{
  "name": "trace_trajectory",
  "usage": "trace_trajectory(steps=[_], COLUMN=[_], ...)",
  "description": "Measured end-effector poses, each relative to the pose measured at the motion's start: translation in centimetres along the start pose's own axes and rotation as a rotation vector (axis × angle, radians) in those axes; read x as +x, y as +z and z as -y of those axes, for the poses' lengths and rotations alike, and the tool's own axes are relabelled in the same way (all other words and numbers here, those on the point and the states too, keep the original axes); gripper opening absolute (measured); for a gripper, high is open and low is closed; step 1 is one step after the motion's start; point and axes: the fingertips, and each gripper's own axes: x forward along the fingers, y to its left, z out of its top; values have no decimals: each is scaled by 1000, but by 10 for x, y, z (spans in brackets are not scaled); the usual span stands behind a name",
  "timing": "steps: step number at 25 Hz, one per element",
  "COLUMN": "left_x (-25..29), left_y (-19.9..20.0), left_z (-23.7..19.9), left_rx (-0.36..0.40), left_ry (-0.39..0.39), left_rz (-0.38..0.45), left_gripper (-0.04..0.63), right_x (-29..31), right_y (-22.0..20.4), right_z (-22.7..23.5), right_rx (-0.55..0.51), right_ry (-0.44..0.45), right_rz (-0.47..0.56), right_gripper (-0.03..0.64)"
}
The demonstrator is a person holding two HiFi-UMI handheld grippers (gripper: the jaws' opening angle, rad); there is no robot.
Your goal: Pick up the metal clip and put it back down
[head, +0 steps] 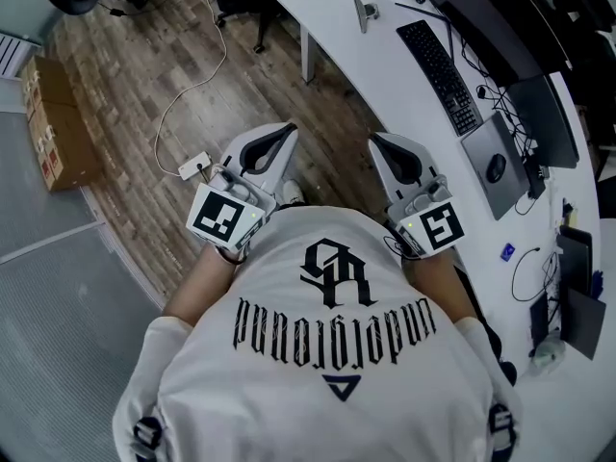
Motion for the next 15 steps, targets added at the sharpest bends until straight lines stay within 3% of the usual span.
trace_trajectory(steps=[6, 15], left_x=[-11, -10], left_y=[-3, -7], left_z=[-36, -67], left_rx=[12, 7], left_ry=[-36, -12], left_rz=[-14, -23], left_gripper=[12, 12], right_x=[33, 59], right_y=[1, -6], right_z=[-10, -4], right_rx=[11, 24], right_ry=[-29, -15], right_rz=[-8, -23], right_gripper=[6, 6])
